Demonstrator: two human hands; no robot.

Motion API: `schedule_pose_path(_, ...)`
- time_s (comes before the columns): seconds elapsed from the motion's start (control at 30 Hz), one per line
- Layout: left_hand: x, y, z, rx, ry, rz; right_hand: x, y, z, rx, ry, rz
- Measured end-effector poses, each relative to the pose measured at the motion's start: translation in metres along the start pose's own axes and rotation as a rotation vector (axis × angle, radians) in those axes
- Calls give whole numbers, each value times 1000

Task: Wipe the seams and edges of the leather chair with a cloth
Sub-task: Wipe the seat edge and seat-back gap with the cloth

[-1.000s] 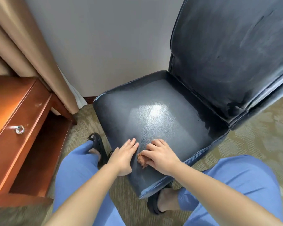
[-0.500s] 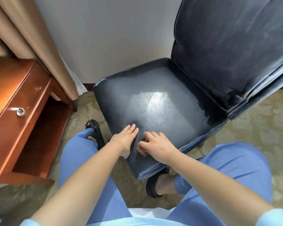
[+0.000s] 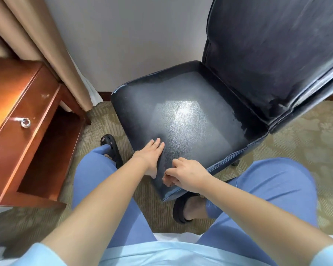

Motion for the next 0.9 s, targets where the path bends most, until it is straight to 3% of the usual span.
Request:
schedule_pose_path(0.17, -2, 0, -5, -32, -49, -2, -4, 17, -14, -91, 36, 43)
schedule_pose_path(0.37, -5, -1, -7, -53, -63, -8, -11, -15, 4, 22, -101, -151)
schedule_pose_path(0.6, -6, -2, -7, -57, -79, -8, -13, 39, -37, -139, 78, 92)
schedule_pose_path(0.77, -5, -2, -7, -59, -72, -7, -9, 9, -10, -91, -31, 67)
schedule_pose_path(0.9, -5, -3, -7, -54, -69, 3, -11, 2, 2, -140, 1, 103)
Point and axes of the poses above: each hand's wrist, its own x-axis towards the middle knuckle, its own z-axis out of the back of the hand, y = z × x, the point moved 8 cm from there along x, towards the middle knuckle, and after that the axes turned 4 degrees about x, right-handed, at the moved point
